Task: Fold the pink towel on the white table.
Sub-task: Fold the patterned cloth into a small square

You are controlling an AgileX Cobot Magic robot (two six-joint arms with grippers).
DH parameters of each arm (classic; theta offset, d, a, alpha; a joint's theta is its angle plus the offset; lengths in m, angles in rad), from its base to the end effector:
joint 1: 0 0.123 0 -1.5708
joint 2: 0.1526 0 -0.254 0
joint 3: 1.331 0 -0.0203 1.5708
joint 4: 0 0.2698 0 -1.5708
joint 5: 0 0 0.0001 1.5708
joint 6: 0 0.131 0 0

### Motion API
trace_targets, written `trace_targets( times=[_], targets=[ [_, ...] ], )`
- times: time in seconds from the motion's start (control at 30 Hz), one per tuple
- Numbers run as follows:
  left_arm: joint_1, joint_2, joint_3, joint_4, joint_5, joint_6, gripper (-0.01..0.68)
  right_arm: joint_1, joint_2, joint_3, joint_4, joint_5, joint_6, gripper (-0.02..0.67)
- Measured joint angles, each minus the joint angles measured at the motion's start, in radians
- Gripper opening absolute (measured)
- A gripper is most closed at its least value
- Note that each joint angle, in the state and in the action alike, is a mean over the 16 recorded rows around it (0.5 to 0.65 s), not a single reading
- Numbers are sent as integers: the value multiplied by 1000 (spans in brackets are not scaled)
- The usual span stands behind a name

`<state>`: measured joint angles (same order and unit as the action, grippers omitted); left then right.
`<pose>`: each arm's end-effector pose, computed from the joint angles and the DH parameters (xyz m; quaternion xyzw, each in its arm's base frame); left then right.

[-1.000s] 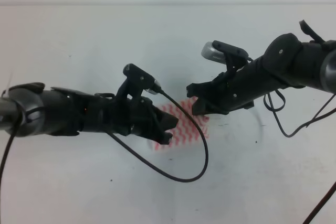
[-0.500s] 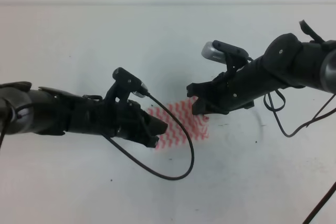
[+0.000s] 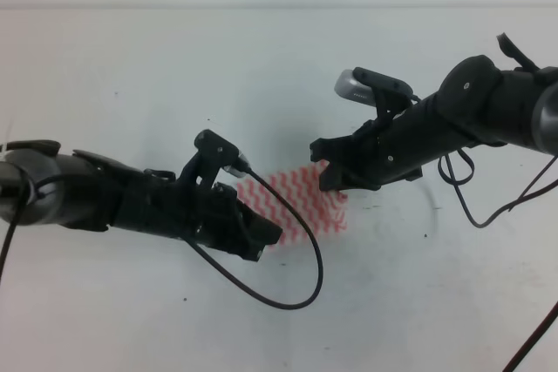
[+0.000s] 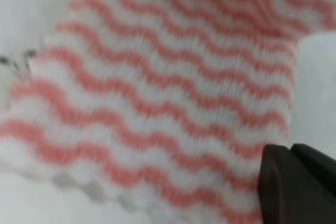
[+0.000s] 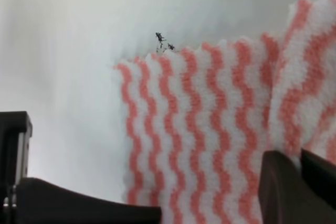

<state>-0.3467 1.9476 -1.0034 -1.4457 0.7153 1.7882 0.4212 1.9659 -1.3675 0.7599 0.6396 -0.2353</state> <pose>0.3254 -0.2083 0.0699 0.4159 0.7995 -0.3261 0.2857 0.3807 0.2297 0.1247 -0.0610 0.9387 0.2953 0.1669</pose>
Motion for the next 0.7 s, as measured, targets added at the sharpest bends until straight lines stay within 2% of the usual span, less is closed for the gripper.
trace_targets(
  times=[0.4,0.7],
  targets=[
    [0,-7,-10,59,-15,-61,0,0,-1,-1,0,0,0,-1],
    [0,-27,-21,55,-96,-44,0,0,-2,0,-2,2,0,-1]
  ],
)
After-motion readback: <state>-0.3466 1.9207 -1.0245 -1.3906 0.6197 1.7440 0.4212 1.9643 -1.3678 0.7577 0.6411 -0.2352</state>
